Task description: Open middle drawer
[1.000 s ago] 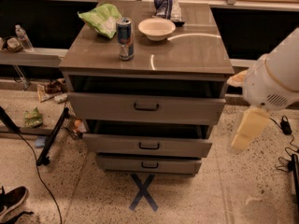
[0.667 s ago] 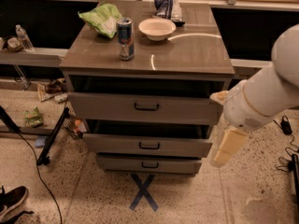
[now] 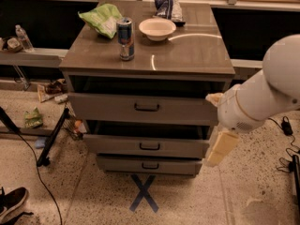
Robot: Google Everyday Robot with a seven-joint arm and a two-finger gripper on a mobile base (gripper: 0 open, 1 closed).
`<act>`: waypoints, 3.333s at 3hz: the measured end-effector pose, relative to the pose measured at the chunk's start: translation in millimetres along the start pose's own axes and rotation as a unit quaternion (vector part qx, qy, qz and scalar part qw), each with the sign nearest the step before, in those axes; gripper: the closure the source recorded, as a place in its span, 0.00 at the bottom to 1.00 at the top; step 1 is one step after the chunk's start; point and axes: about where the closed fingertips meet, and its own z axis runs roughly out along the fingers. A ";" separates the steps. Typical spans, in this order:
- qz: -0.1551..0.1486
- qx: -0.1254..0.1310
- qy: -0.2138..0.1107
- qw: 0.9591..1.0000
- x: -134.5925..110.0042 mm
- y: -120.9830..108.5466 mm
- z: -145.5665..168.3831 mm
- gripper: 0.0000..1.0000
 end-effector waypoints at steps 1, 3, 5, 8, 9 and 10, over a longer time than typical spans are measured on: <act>0.009 -0.024 -0.002 1.000 7.9 2.0 50.6 0.00; -0.044 -0.008 0.020 0.999 22.8 2.8 135.1 0.00; -0.072 0.003 0.004 0.997 24.3 -7.6 178.7 0.00; -0.053 -0.068 0.022 0.996 58.7 -0.3 287.9 0.00; -0.060 -0.063 0.024 0.996 69.9 -4.1 311.9 0.00; -0.079 -0.052 0.030 0.995 75.4 -21.0 337.8 0.00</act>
Offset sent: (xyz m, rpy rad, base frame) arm 0.0307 0.0235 -0.1442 -0.0493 0.0624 0.0428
